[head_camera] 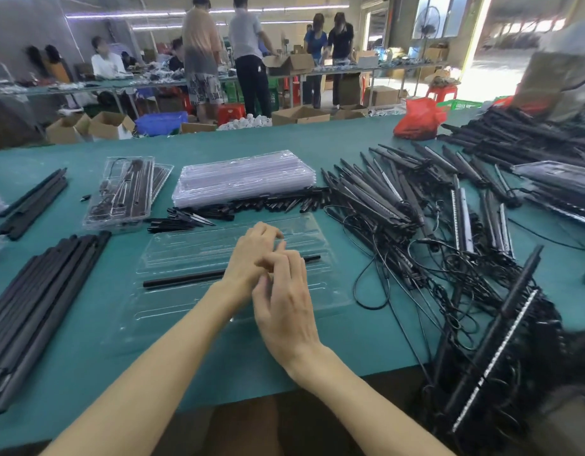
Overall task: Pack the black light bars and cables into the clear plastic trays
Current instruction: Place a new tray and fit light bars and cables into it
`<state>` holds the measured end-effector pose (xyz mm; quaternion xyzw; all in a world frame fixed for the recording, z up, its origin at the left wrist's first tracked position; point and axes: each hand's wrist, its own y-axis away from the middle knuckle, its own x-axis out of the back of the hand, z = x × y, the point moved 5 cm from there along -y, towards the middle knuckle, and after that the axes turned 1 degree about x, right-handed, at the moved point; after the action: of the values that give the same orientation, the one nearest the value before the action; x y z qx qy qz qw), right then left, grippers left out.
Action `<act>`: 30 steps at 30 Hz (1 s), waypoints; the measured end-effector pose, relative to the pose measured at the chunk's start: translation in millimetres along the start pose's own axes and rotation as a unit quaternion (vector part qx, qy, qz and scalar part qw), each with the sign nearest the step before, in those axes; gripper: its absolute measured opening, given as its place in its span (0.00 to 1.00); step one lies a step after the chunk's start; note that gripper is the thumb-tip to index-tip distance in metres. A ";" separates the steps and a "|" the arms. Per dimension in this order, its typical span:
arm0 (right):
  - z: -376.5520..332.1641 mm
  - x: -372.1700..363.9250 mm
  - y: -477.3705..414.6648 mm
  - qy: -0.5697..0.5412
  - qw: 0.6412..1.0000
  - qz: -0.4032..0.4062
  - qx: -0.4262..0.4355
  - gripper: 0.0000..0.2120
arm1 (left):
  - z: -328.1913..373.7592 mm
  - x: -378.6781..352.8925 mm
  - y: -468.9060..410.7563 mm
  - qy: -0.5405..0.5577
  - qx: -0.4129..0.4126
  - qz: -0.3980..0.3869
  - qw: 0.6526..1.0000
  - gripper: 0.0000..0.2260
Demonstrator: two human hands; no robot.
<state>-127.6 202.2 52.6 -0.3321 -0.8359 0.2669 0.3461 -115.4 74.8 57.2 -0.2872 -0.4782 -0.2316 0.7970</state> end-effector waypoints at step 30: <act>267.7 177.5 -131.2 0.261 0.883 -0.077 -0.382 0.21 | 7.6 -77.0 -32.6 -0.079 0.006 0.002 0.997 0.26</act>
<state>-474.3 192.1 47.1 -0.4305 -0.7753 -0.1969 0.4181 -174.7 63.5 -1.1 -0.3010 -0.5400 -0.2039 0.7590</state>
